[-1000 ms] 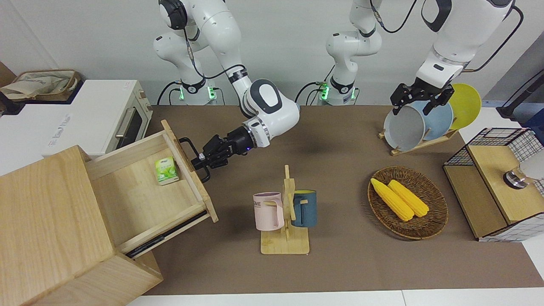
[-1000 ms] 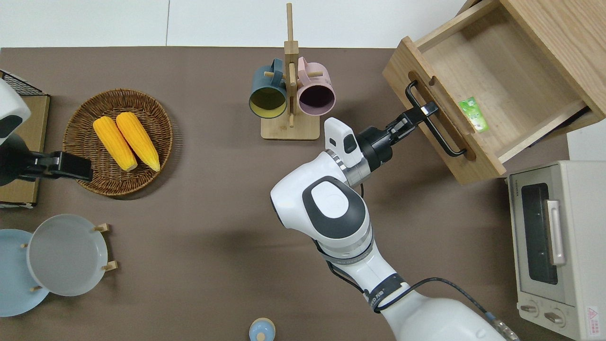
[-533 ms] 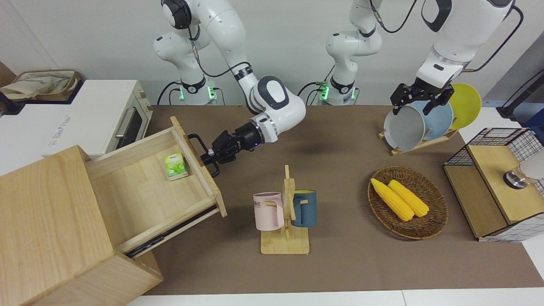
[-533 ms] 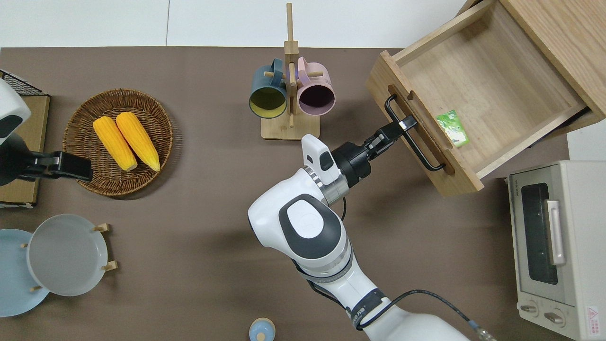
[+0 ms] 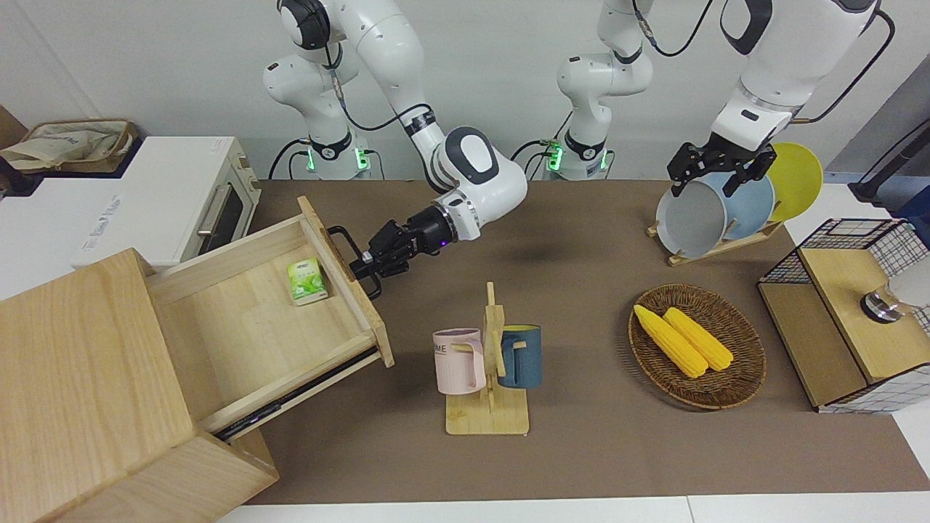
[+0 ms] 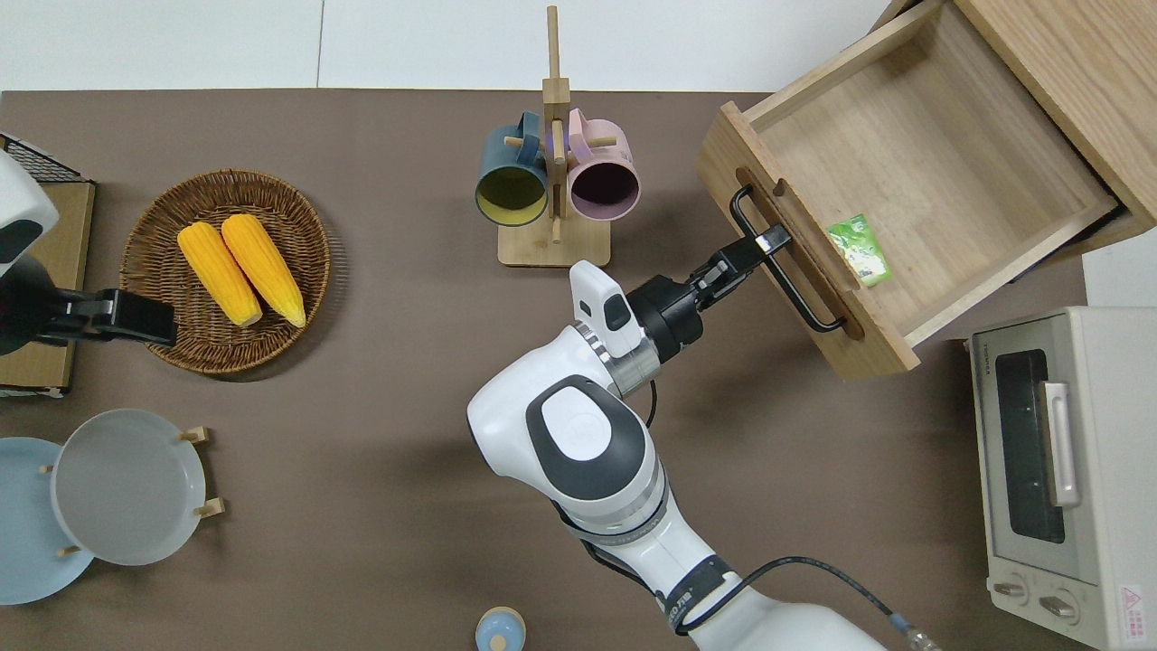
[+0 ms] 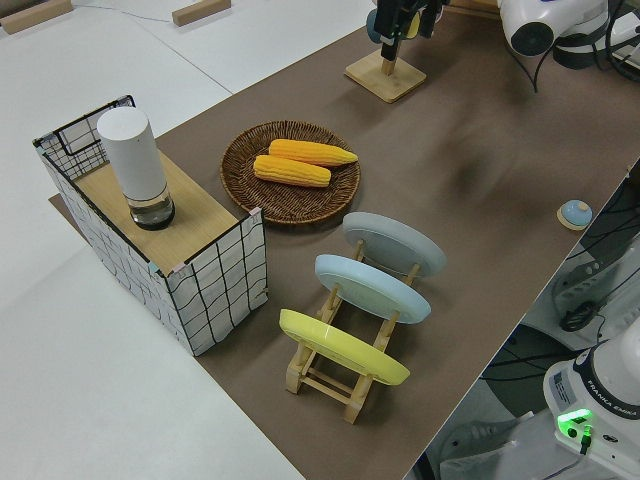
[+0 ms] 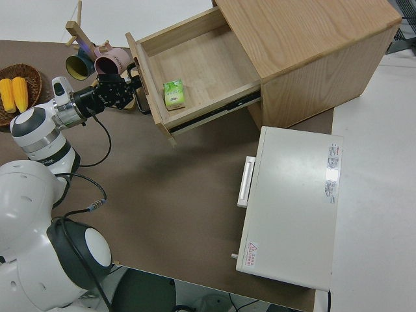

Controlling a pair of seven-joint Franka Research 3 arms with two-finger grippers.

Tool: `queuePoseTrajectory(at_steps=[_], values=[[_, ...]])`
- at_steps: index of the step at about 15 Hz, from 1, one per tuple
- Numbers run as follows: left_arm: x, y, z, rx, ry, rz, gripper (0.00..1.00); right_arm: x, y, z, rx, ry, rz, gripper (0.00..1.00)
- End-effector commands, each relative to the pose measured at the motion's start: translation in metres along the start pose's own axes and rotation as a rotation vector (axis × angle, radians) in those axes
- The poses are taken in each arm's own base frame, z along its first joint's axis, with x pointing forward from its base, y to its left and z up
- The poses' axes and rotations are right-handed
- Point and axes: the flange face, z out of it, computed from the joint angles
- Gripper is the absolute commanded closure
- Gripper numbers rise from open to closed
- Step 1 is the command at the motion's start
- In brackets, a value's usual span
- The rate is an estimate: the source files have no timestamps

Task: Slide drawer open with right arm
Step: 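Release the handle and back the right gripper away from the drawer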

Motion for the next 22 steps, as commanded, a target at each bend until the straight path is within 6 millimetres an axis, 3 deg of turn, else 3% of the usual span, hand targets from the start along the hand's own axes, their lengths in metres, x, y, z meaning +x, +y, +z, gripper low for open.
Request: queuePoseTrajectory(at_steps=[1, 2, 15, 22], values=[[0.001, -0.001, -0.003, 0.016, -0.007, 0.010, 0.01, 0.006, 0.009, -0.014, 0.002, 0.026, -0.006, 0.086], [0.001, -0.001, -0.004, 0.016, -0.005, 0.010, 0.01, 0.005, 0.008, -0.013, 0.002, 0.025, -0.004, 0.020], [0.001, -0.001, -0.003, 0.016, -0.007, 0.010, 0.01, 0.005, 0.005, -0.015, 0.025, 0.017, 0.004, 0.019], [0.001, -0.001, -0.004, 0.016, -0.005, 0.010, 0.01, 0.012, 0.052, -0.036, 0.282, -0.062, 0.120, 0.019]])
